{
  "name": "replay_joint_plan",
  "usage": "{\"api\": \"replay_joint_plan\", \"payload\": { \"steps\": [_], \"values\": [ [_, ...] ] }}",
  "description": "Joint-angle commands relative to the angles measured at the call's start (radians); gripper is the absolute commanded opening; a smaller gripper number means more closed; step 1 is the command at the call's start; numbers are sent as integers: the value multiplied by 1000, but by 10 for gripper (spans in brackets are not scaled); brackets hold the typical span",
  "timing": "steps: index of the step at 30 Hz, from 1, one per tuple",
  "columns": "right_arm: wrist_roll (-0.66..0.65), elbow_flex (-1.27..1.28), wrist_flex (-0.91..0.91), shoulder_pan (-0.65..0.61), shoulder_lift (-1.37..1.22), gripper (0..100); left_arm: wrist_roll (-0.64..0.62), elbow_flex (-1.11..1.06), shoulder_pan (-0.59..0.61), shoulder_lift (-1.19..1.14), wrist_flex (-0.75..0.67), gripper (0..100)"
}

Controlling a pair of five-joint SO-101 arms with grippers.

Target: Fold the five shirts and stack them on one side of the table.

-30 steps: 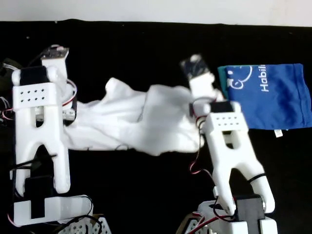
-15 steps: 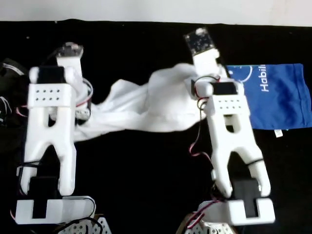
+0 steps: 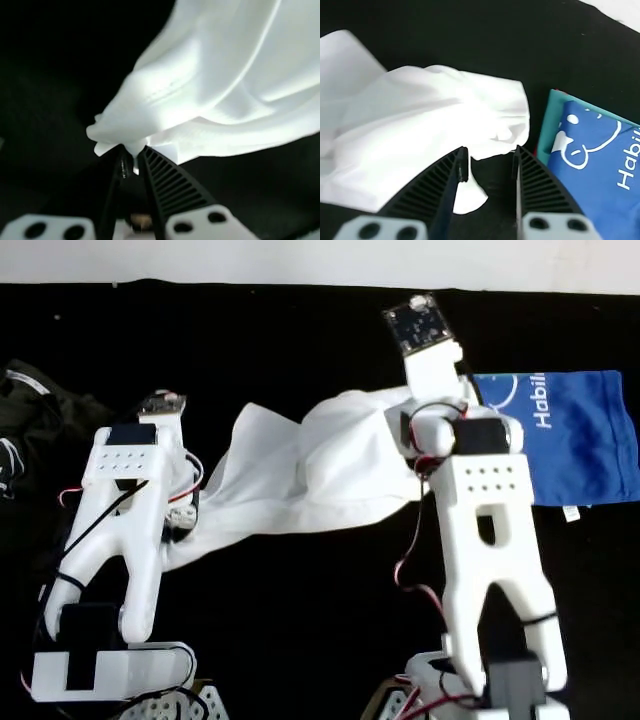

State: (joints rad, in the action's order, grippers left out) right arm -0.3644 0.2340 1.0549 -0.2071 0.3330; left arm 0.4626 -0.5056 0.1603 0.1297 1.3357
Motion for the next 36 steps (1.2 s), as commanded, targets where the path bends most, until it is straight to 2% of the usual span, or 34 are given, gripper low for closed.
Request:
{"api": "replay_joint_plan", "payload": {
  "steps": [1,4,9,12,16,18,20,23,29,33,36],
  "values": [
    [-9,-39,77,-59,65,149,-3,5,-8,41,87,9],
    [-9,-21,119,-137,47,149,-2,-16,-8,41,97,9],
    [-9,96,50,-229,-18,149,-2,-68,-8,39,40,14],
    [-8,154,-33,-237,-59,149,-2,-51,-1,45,51,31],
    [-3,217,-137,-236,-137,149,-2,81,24,101,149,161],
    [68,248,-185,-236,-185,152,-2,174,41,133,173,204],
    [135,274,-225,-236,-234,152,-6,246,48,148,173,200],
    [129,302,-229,-217,-289,152,-34,271,19,110,101,185],
    [44,372,-90,-165,-297,149,-130,300,-87,-140,-104,185],
    [17,363,68,-113,-294,149,-143,406,-173,-329,-130,185],
    [-17,372,145,-76,-234,149,-143,512,-194,-446,-130,185]
  ]
}}
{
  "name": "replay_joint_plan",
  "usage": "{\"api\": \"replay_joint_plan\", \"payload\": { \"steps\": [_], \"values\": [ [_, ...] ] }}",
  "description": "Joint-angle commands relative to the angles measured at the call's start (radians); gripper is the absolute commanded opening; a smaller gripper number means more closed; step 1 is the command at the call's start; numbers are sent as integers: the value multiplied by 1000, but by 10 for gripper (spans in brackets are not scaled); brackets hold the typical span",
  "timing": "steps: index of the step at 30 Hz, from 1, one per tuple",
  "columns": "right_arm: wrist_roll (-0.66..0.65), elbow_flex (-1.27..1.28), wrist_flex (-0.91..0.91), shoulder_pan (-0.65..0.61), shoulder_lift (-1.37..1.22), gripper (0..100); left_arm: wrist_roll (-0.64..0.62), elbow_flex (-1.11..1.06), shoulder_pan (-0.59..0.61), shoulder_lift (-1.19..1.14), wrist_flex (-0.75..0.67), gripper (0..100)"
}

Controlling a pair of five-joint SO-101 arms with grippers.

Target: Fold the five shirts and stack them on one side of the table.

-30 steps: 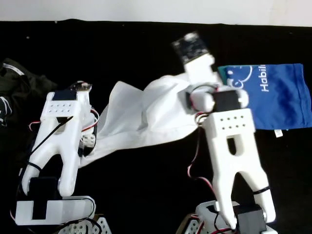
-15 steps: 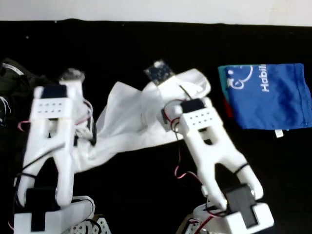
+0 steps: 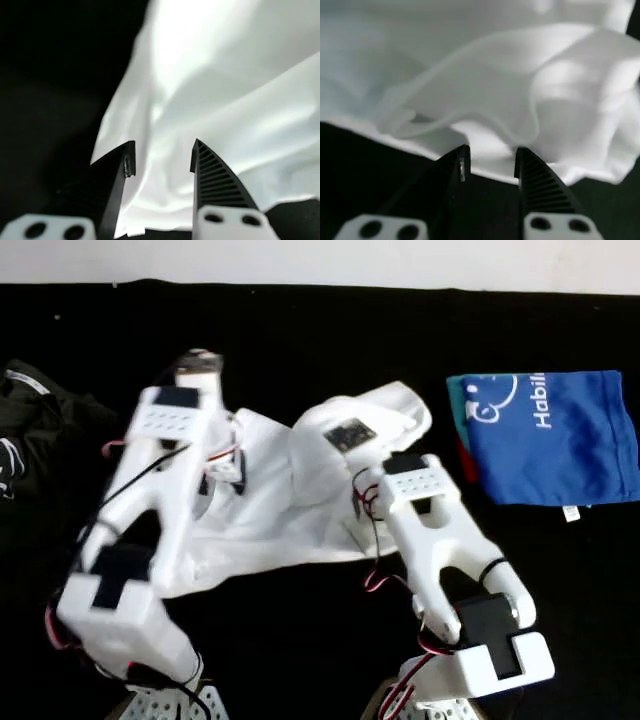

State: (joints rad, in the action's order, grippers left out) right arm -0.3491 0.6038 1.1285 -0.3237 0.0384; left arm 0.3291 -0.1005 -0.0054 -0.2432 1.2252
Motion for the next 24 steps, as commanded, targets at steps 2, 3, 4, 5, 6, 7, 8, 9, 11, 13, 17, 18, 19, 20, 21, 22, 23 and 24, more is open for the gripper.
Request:
{"api": "replay_joint_plan", "payload": {
  "steps": [2,3,4,5,6,7,8,9,11,13,17,18,19,20,21,22,23,24],
  "values": [
    [-60,12,114,67,147,149,-5,171,-25,-153,-21,185],
    [-77,22,134,82,199,149,-5,206,-16,-200,-17,185],
    [-95,33,151,96,254,149,-5,243,1,-242,-14,185],
    [-115,45,166,111,312,149,-5,277,24,-283,-12,185],
    [-130,59,176,128,369,149,-5,306,53,-317,-6,185],
    [-144,74,182,145,427,149,-5,341,85,-351,14,185],
    [-153,88,183,160,481,149,-5,377,119,-378,34,185],
    [-158,102,180,176,532,149,-5,415,151,-403,60,185],
    [-153,111,176,188,613,149,-5,490,216,-444,112,185],
    [-150,120,145,186,677,149,-3,559,269,-472,153,185],
    [-43,113,-5,143,688,152,-2,688,325,-493,247,185],
    [-18,108,-42,128,664,152,0,711,332,-493,272,185],
    [0,87,-67,111,627,152,18,730,340,-492,295,185],
    [11,54,-71,87,579,152,46,743,346,-493,316,185],
    [23,15,-70,65,530,152,72,750,357,-495,334,185],
    [40,-27,-70,47,478,152,89,750,369,-496,345,184],
    [57,-73,-70,30,432,152,100,750,383,-496,356,184],
    [71,-120,-70,16,384,152,104,750,398,-496,364,184]
  ]
}}
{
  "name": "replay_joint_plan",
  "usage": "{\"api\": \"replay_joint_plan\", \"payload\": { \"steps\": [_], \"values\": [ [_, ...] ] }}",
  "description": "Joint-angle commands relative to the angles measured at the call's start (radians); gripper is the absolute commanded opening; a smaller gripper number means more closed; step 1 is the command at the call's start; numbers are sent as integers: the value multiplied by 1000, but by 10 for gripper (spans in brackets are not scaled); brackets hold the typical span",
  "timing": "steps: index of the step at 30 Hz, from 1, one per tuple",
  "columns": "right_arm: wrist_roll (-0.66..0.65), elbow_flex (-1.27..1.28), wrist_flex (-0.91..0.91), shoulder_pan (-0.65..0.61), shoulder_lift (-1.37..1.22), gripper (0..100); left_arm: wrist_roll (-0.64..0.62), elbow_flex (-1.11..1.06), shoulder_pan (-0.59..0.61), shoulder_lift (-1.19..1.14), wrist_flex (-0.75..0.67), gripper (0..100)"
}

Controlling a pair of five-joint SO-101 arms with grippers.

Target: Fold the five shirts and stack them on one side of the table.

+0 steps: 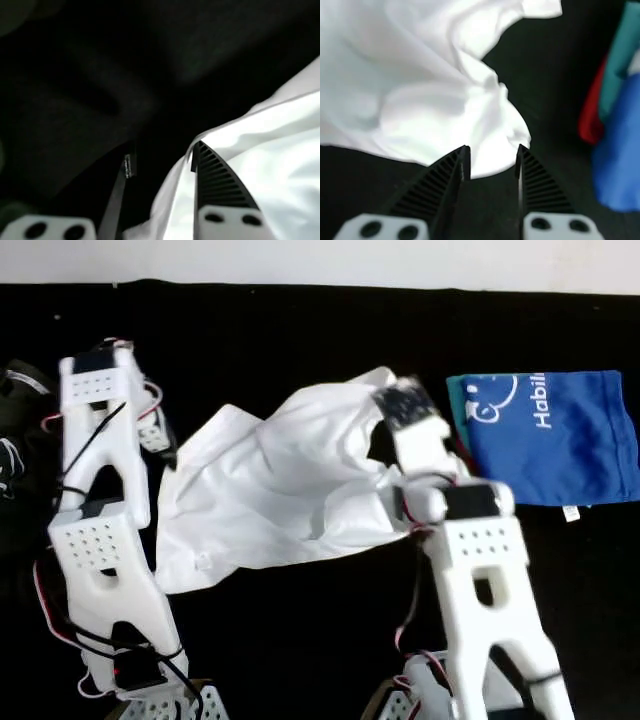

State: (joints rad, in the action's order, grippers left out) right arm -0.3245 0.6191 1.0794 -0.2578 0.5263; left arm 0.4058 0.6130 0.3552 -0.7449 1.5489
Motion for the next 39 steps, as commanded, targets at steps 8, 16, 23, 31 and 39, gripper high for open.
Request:
{"api": "replay_joint_plan", "payload": {
  "steps": [8,16,23,31,39],
  "values": [
    [71,-349,-21,-199,-446,152,25,33,73,56,157,163],
    [71,-378,-21,-202,-633,152,28,-168,38,352,186,136],
    [-17,-377,159,-170,-641,152,23,-774,-59,731,-78,136],
    [-158,-375,440,-88,-636,149,23,-1279,-96,931,-419,136],
    [-239,-228,547,-21,-527,149,23,-1357,-91,929,-471,136]
  ]
}}
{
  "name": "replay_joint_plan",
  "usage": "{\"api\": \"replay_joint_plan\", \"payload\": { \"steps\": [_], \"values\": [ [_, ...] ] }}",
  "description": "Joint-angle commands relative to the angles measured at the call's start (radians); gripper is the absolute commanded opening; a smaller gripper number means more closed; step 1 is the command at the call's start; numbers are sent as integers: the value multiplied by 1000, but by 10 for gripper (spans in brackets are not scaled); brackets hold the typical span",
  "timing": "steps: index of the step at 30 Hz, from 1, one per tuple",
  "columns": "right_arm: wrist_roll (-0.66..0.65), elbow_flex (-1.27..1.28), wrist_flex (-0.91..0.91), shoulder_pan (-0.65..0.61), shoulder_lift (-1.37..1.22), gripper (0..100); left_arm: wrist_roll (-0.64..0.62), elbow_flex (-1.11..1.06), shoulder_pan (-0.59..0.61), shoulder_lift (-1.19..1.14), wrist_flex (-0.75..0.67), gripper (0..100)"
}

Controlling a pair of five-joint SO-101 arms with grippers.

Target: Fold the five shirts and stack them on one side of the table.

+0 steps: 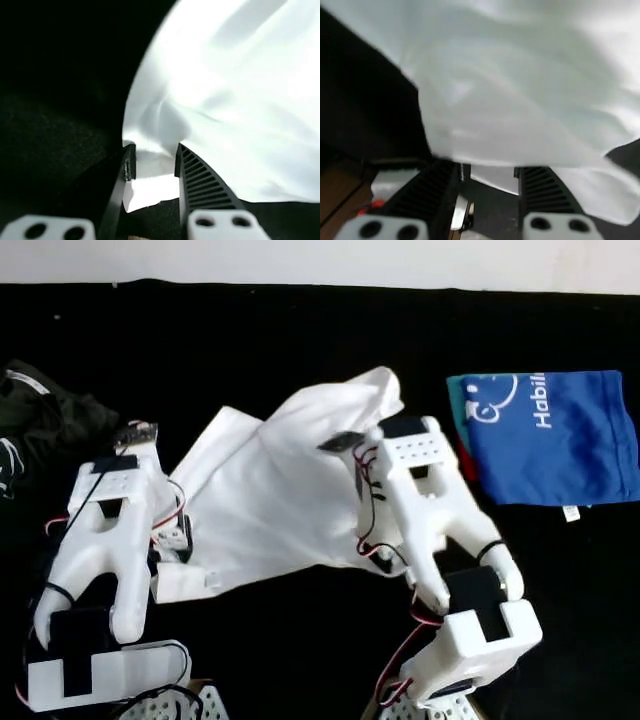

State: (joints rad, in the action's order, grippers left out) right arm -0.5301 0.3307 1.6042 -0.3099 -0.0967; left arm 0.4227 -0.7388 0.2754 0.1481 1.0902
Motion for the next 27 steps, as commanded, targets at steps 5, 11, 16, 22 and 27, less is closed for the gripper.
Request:
{"api": "replay_joint_plan", "payload": {
  "steps": [5,11,16,22,27],
  "values": [
    [-40,236,22,31,374,149,6,-2,-12,47,23,136],
    [28,254,-33,33,667,151,-28,94,-15,105,153,136],
    [123,259,-111,33,697,152,-78,156,-10,206,178,137],
    [127,254,-127,38,633,153,-75,96,13,151,164,137],
    [129,254,-127,97,579,231,-75,71,24,30,144,137]
  ]
}}
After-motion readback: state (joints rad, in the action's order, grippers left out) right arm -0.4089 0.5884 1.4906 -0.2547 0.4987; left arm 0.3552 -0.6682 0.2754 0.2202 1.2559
